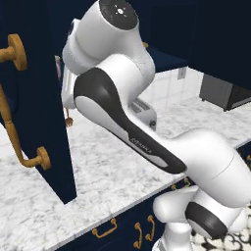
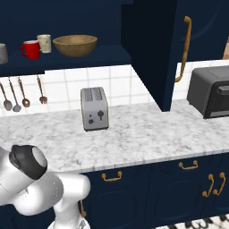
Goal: Gather all objects into one cabinet and sort the glasses and bowls to opposite sides.
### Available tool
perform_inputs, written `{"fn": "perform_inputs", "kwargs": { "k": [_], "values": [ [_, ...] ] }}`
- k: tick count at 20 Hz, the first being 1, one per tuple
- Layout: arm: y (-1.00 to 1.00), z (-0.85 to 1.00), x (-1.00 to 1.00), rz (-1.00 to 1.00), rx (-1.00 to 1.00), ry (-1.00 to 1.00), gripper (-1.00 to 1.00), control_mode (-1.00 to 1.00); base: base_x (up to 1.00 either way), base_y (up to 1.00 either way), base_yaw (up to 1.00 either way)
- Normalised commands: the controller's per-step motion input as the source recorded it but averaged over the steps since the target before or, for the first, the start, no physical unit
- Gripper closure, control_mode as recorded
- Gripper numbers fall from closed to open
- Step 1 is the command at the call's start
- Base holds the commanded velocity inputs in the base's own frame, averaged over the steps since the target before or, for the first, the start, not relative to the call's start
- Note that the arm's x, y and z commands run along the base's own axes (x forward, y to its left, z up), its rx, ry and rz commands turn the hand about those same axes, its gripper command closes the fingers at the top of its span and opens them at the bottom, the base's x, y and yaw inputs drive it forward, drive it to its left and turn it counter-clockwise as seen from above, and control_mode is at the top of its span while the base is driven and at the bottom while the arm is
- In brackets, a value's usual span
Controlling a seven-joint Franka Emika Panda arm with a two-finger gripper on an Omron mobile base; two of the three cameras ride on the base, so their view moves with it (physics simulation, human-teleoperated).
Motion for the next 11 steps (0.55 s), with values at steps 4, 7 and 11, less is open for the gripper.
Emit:
{"fn": "perform_inputs", "kwargs": {
  "k": [4, 7, 11],
  "values": [
    [-0.36, -0.09, -0.17, -0.04, -0.01, 0.00, -1.00, -1.00, 0.00, 0.00, 0.00],
    [-1.00, -0.09, -0.05, 0.26, 0.00, 0.00, -1.00, -1.00, 0.00, 0.00, 0.00],
    [-0.74, 0.00, -0.15, 0.12, 0.01, 0.00, -1.00, -1.00, 0.00, 0.00, 0.00]
  ]
}}
